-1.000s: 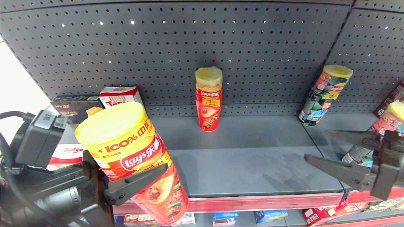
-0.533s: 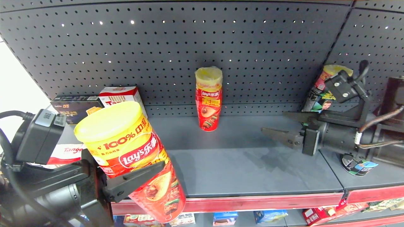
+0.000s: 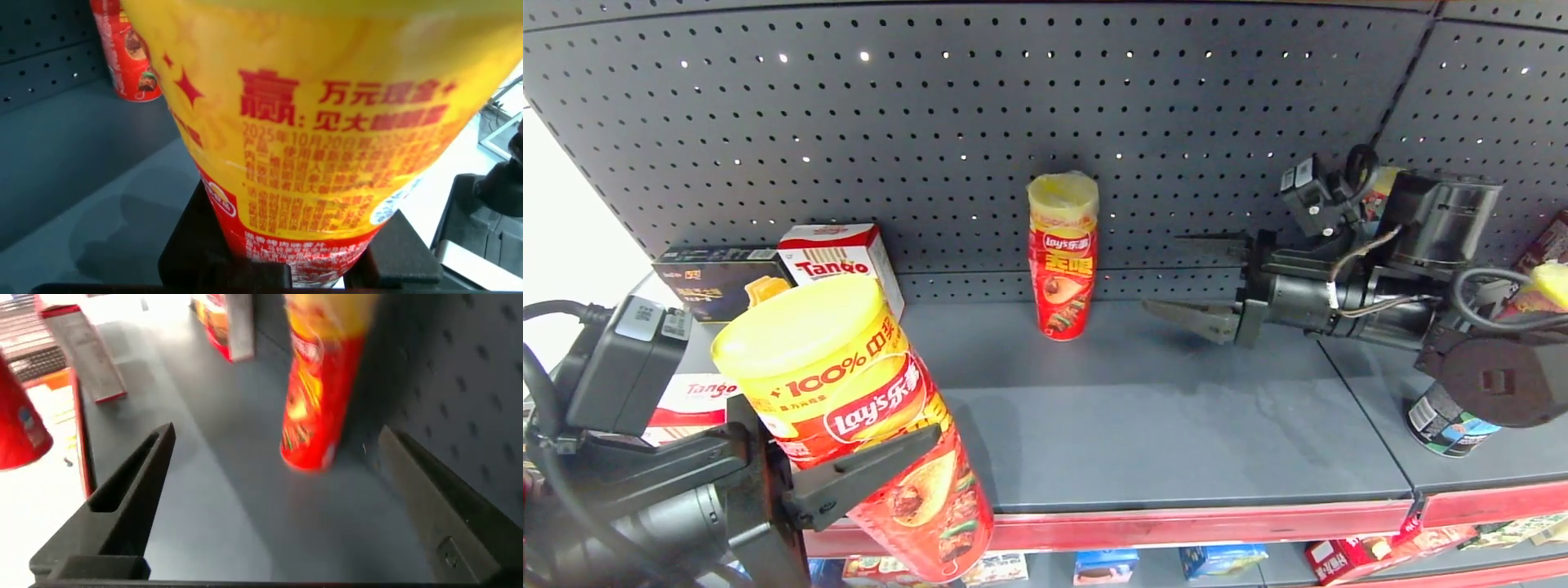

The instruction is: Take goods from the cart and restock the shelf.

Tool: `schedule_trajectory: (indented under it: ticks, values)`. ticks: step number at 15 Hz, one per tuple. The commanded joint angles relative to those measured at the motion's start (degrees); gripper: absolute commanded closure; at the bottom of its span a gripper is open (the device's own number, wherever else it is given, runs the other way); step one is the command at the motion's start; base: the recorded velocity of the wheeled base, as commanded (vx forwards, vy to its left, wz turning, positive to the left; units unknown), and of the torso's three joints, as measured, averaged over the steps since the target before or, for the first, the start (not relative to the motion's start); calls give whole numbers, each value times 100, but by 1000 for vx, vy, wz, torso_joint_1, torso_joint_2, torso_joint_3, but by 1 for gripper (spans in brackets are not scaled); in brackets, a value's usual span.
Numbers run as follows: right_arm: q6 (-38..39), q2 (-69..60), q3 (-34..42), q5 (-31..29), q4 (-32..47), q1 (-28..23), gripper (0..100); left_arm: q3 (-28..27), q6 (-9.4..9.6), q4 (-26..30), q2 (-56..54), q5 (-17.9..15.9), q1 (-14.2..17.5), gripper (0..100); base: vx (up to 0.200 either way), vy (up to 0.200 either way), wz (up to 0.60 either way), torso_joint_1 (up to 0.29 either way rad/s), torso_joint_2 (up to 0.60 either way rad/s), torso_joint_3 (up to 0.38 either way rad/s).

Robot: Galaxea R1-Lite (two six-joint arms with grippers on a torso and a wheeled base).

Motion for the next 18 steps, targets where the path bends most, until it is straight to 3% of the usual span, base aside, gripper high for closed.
schedule_trajectory:
  ticks: [1,6,18]
  values:
    - [-133,757,-678,268,-84,13,0,-3,-2,-2,-16,-6,17,100,0,0,0,0,0,0]
    - [-160,1425,-1434,277,-67,57,0,85,-2,-2,-24,3,25,100,0,0,0,0,0,0]
    - [429,2348,-2181,-22,-14,110,0,243,-2,7,-51,3,25,100,0,0,0,0,0,0]
